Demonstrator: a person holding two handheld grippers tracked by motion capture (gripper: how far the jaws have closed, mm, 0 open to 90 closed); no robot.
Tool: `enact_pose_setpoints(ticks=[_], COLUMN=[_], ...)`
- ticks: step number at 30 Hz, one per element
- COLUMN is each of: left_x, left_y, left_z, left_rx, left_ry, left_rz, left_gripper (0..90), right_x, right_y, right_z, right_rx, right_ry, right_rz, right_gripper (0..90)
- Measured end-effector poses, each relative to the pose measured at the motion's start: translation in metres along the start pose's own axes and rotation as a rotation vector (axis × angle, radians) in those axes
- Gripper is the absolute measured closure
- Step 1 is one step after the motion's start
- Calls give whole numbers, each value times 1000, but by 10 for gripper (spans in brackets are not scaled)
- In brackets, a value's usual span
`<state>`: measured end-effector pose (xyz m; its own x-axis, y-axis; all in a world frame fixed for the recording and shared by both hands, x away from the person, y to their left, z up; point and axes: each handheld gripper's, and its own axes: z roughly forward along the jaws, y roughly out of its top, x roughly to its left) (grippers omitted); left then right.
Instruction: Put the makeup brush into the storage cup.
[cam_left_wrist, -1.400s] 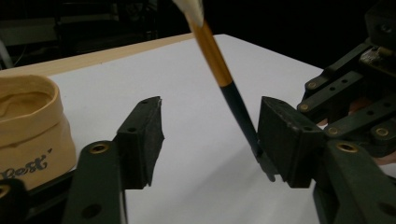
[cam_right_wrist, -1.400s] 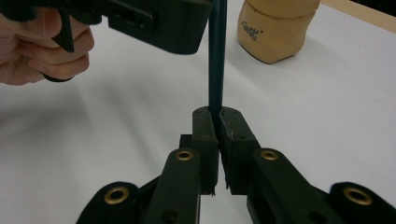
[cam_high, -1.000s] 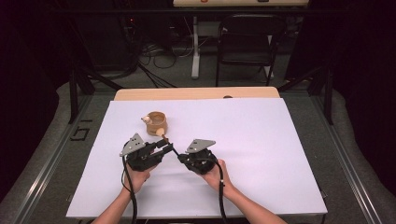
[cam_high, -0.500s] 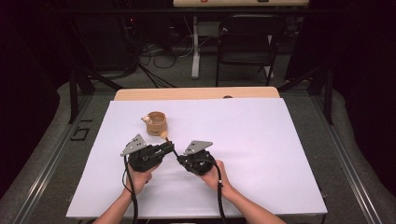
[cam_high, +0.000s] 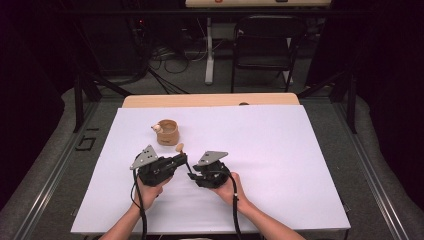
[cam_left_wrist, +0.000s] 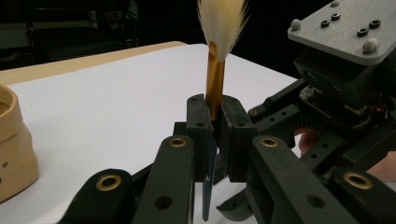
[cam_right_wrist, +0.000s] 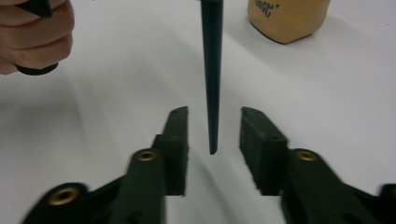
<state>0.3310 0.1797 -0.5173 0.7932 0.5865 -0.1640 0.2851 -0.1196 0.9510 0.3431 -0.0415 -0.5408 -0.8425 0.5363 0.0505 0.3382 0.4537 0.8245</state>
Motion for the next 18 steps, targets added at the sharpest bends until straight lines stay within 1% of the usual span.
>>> enact_pose_setpoints(ticks=[2, 3, 4, 5, 6, 11, 14, 18], left_x=[-1, -1, -1, -1, -1, -1, -1, 1], left_y=[0, 1, 1, 1, 1, 1, 2, 1], left_z=[-1, -1, -1, -1, -1, -2, -4, -4], left_rx=[6, 6, 3, 5, 5, 11, 17, 13], left_ry=[9, 7, 9, 14, 16, 30, 40, 41], left_rz=[11, 16, 18, 23, 24, 34, 43, 44], left_gripper=[835, 835, 835, 835, 834, 834, 834, 834], right_x=[-1, -1, -2, -2, -2, -2, -3, -8], right_y=[0, -1, -1, -1, -2, -2, -3, -6], right_z=[-2, -4, -6, -8, -9, -20, -26, -36], right_rx=[-2, -4, -20, -11, -17, -50, -64, -86], right_ry=[-15, -17, -28, -27, -25, -22, -23, -31], right_rz=[12, 24, 30, 30, 33, 25, 15, 12], right_gripper=[498, 416, 362, 331, 291, 176, 142, 113])
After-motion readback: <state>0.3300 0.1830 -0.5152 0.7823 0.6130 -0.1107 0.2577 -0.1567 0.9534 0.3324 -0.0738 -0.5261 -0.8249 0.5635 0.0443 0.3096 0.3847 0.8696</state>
